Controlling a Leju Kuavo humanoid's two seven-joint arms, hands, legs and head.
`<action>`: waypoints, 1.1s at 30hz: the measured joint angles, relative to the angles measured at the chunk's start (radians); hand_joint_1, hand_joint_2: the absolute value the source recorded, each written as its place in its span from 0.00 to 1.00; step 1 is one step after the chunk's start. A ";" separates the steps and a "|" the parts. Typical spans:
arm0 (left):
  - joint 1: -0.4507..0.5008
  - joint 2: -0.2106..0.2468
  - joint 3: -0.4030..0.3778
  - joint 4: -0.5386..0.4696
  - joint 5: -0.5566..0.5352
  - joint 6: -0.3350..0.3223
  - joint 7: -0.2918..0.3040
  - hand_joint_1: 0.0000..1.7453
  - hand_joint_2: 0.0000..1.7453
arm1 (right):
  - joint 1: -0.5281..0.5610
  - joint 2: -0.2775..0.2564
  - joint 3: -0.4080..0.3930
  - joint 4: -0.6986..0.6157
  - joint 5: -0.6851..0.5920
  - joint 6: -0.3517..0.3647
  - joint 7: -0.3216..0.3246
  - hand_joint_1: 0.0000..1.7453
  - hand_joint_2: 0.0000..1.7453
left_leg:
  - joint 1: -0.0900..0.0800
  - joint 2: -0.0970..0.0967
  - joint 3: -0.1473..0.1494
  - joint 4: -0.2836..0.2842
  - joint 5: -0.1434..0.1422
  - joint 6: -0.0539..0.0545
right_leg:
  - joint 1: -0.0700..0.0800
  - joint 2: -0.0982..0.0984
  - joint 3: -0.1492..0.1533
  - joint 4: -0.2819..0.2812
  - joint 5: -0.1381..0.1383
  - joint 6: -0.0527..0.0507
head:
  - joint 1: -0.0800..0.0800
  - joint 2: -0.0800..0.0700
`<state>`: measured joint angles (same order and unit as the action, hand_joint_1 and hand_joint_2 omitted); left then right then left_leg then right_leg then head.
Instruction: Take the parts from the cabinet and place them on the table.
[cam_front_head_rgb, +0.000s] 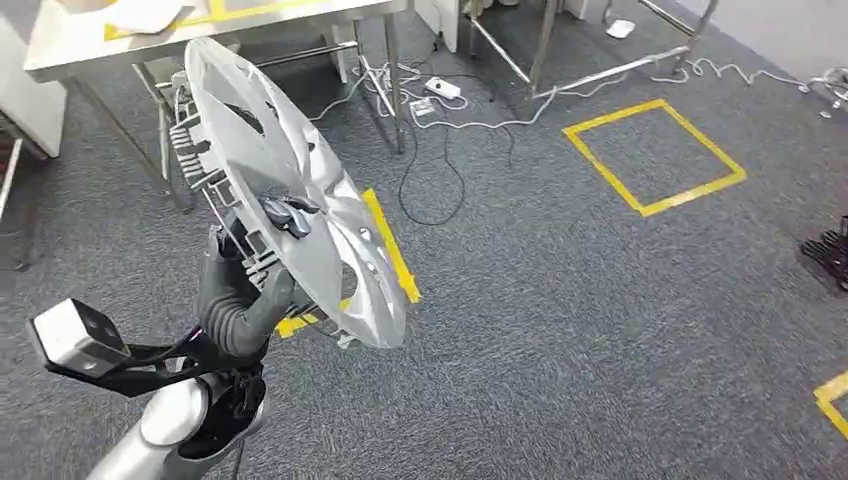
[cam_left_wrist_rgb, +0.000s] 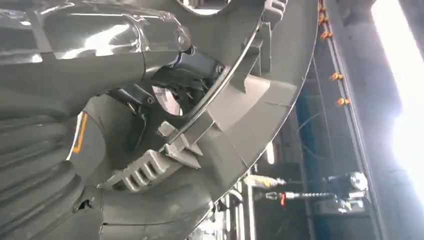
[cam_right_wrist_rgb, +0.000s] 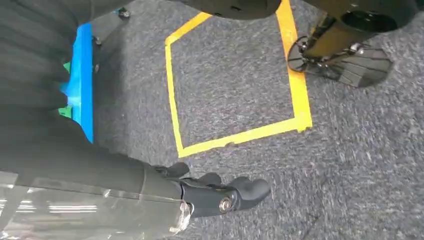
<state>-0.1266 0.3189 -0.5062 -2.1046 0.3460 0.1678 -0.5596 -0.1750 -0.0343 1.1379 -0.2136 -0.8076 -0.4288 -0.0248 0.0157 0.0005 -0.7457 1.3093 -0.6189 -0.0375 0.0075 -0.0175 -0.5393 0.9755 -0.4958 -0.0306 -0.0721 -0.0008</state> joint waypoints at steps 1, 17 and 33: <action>0.000 0.000 -0.001 0.001 0.000 0.000 0.000 1.00 1.00 | 0.000 0.001 0.000 0.000 0.000 0.000 0.000 0.00 1.00 | 0.002 0.000 0.002 0.003 0.008 -0.004 | 0.000 -0.009 -0.001 0.002 -0.001 0.001 | 0.000 0.000; -0.003 0.004 -0.002 0.001 0.005 0.000 -0.002 1.00 1.00 | 0.002 0.002 0.000 0.000 0.009 0.001 0.001 0.00 1.00 | -0.006 -0.041 0.134 -0.275 0.138 0.057 | -0.006 0.016 -0.119 0.315 -0.150 0.049 | 0.009 0.000; -0.011 0.005 -0.003 0.007 0.005 -0.002 -0.007 1.00 1.00 | -0.008 0.004 0.001 0.000 0.025 0.001 0.001 0.00 1.00 | 0.012 0.007 0.047 -0.074 0.065 -0.016 | -0.010 -0.023 0.003 0.008 -0.011 0.016 | -0.003 0.000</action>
<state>-0.1376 0.3235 -0.5089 -2.0973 0.3510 0.1663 -0.5665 -0.1825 -0.0301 1.1391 -0.2136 -0.7824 -0.4280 -0.0237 0.0273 0.0075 -0.6986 1.2352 -0.5542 -0.0535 -0.0027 -0.0405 -0.5358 0.9831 -0.5066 -0.0142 -0.0748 -0.0008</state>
